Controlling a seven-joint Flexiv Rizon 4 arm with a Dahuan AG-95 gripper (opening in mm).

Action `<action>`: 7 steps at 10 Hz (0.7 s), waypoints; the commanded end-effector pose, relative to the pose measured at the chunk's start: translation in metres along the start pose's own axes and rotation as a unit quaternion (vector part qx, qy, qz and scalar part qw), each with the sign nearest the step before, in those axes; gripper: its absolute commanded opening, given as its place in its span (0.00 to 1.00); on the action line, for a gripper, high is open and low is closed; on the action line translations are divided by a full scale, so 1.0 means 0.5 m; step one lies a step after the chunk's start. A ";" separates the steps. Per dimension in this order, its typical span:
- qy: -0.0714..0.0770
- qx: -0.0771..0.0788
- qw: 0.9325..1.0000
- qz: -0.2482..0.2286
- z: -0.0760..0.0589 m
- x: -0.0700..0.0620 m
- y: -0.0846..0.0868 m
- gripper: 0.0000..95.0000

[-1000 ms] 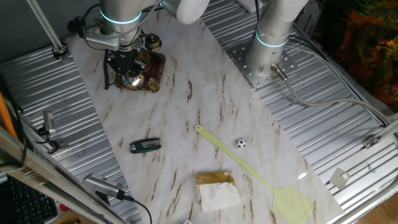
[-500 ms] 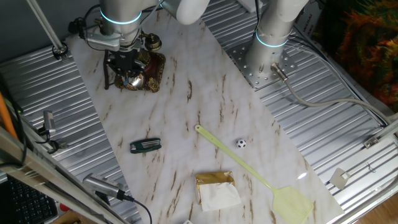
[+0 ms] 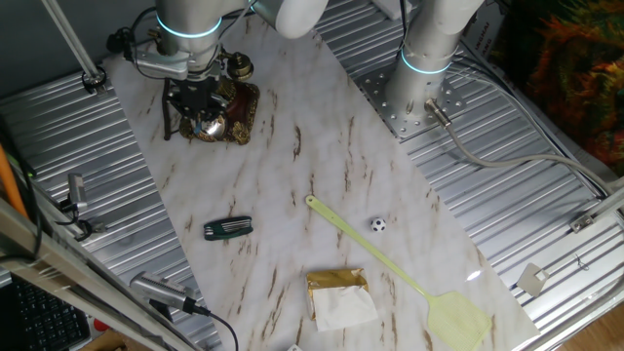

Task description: Dial a number on an old rotary phone

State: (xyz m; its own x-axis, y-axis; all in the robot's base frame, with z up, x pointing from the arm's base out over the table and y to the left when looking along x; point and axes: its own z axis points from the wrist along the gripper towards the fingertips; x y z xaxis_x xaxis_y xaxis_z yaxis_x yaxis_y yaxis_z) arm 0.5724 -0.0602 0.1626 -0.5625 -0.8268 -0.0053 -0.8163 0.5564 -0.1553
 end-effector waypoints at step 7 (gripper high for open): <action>-0.004 0.003 1.000 -0.003 0.005 0.002 -0.002 0.00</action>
State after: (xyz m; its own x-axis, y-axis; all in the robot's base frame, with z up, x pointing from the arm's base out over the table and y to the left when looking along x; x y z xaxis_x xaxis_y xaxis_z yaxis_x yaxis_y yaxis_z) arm 0.5733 -0.0624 0.1597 -0.5576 -0.8300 -0.0142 -0.8180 0.5523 -0.1606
